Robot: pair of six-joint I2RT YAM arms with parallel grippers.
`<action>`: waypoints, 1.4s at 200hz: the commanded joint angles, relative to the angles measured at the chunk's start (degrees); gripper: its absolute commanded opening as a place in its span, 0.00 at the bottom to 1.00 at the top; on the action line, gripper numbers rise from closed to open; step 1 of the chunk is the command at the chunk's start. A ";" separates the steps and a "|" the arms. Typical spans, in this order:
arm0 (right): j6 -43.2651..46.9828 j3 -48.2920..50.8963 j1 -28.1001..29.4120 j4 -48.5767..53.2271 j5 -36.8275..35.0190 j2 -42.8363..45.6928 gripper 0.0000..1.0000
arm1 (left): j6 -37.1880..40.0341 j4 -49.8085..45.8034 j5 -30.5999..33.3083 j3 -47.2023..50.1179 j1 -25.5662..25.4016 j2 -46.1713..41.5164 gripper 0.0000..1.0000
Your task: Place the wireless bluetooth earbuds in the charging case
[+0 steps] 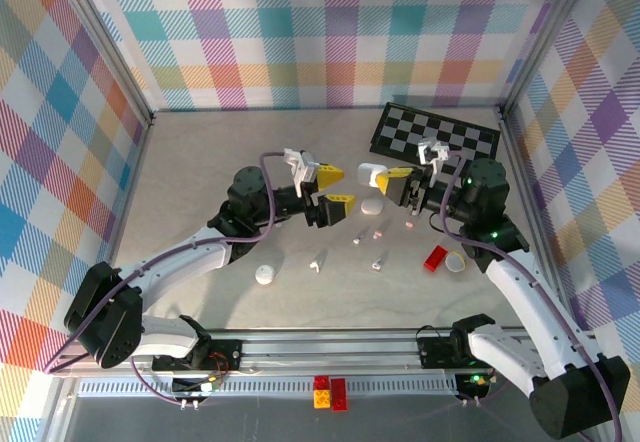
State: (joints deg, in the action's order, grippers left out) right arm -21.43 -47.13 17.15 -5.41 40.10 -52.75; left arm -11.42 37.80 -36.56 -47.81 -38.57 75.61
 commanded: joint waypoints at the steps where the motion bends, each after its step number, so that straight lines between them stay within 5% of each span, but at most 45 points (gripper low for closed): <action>1: -1.53 1.36 -0.36 -9.40 6.81 0.54 0.13 | -7.73 14.24 -7.73 0.48 -0.15 0.28 0.79; 84: -5.55 0.96 -0.01 -18.33 15.60 -1.19 0.13 | -13.91 20.95 -14.55 -2.62 -2.23 4.18 0.58; 105: -4.47 0.76 0.26 -17.44 16.23 -1.40 0.13 | -14.85 21.88 -14.33 -3.03 -2.34 4.55 0.42; 209: -0.12 0.44 0.95 -12.57 16.94 -1.68 0.13 | -14.78 22.14 -15.54 -4.11 -2.87 5.42 0.26; 230: 0.72 0.03 1.05 -10.69 16.42 -1.59 0.13 | -14.02 22.14 -15.56 -3.97 -2.93 5.42 0.15; 280: 0.13 -3.74 1.05 -2.10 4.35 -2.01 0.41 | -1.67 16.80 -15.90 -1.57 -2.98 3.37 0.08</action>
State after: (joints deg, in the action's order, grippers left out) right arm -21.87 -47.86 18.17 -13.69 52.90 -54.17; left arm -22.50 55.42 -49.89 -49.76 -40.42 81.28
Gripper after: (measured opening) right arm 0.361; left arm 0.151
